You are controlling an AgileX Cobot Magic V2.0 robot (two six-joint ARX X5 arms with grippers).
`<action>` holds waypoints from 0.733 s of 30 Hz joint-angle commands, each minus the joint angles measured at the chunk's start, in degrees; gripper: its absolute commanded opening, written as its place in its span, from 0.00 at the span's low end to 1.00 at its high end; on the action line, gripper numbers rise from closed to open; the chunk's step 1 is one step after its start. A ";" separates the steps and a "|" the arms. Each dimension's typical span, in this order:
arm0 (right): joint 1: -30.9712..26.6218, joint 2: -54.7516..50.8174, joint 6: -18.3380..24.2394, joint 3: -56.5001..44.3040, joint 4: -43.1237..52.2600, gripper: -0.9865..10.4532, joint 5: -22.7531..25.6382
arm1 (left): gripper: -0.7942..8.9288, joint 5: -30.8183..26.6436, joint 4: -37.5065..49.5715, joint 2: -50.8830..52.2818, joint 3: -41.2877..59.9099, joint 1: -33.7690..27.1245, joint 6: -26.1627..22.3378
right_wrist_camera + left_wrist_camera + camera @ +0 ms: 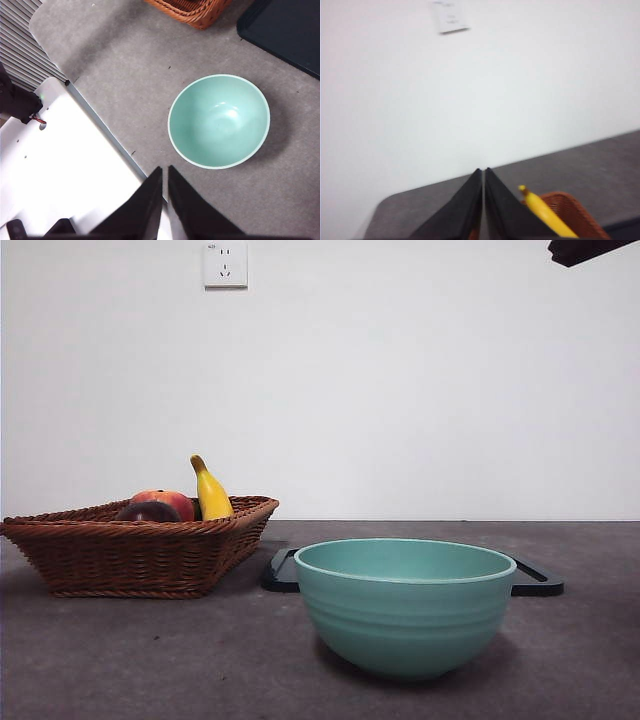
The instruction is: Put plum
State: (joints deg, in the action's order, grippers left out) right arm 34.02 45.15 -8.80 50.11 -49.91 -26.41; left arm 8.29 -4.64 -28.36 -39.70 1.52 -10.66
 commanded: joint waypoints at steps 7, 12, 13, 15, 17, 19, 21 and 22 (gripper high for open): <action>0.35 0.37 0.68 1.01 0.59 0.09 -0.15 | 0.09 -4.39 7.39 11.96 19.78 -0.50 -0.22; 0.35 0.37 0.68 1.01 0.59 0.09 -0.17 | 0.09 -4.46 7.15 17.79 29.11 -0.50 0.15; 0.35 0.37 0.68 1.01 0.59 0.09 -0.17 | 0.09 -4.46 6.99 18.82 30.38 -0.50 0.63; 0.35 0.37 0.68 1.01 0.59 0.09 -0.15 | 0.09 -4.46 6.86 20.87 32.70 -0.50 1.31; 0.35 0.37 0.68 1.01 0.59 0.09 -0.15 | 0.09 -4.46 6.49 22.56 34.36 -0.50 1.31; 0.35 0.37 0.68 1.01 0.59 0.09 -0.17 | 0.09 -4.46 6.23 24.00 35.85 -0.50 1.31; 0.35 0.37 0.68 1.01 0.59 0.09 -0.17 | 0.09 -4.46 5.22 25.16 36.87 -0.50 1.33; 0.35 0.37 0.68 1.01 0.59 0.09 -0.15 | 0.09 -4.46 4.46 25.68 37.24 -0.50 1.38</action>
State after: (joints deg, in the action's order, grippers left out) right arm 34.02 45.15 -8.80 50.11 -49.91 -26.41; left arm 4.16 -0.19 -2.92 -2.83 1.13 -9.72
